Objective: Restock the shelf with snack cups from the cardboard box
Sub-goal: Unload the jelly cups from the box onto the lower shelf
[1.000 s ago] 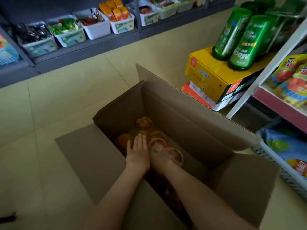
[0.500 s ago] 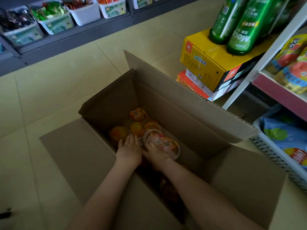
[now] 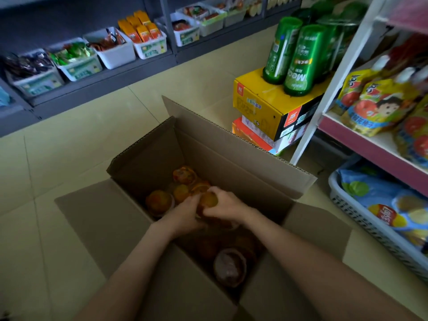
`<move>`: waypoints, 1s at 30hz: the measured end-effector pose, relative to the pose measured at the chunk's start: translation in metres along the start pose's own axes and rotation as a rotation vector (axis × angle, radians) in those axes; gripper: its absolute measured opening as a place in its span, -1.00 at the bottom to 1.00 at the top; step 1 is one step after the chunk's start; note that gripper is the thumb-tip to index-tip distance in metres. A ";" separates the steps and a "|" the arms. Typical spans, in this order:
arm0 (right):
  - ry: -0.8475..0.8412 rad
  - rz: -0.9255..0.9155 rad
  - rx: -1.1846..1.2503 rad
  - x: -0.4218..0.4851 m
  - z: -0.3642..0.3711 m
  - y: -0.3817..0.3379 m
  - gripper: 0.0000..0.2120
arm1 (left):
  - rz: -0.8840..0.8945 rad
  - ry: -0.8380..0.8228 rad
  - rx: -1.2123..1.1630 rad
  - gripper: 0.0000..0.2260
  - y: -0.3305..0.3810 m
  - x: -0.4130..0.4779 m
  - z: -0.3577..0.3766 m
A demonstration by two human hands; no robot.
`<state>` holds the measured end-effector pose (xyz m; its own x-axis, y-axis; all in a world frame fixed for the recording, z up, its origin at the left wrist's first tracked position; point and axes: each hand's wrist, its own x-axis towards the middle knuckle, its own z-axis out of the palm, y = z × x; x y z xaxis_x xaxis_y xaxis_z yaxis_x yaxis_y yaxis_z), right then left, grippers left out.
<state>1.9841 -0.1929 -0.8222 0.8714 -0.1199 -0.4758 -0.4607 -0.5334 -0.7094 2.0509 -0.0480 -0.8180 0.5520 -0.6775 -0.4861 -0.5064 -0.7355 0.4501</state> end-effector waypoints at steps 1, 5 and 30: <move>0.020 0.014 0.086 -0.007 -0.012 -0.006 -0.46 | 0.047 0.076 -0.096 -0.13 0.009 -0.003 -0.006; 0.109 0.001 0.356 -0.040 -0.064 -0.023 -0.50 | 0.276 0.460 -0.197 -0.11 0.056 -0.023 -0.033; 0.957 -0.560 0.206 -0.419 -0.325 0.056 -0.53 | 1.401 0.758 -0.224 -0.71 0.498 -0.062 -0.077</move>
<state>1.6476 -0.4443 -0.4934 0.6942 -0.5471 0.4678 0.0935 -0.5758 -0.8122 1.8161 -0.3719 -0.5060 -0.0211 -0.5767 0.8166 -0.8055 0.4936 0.3278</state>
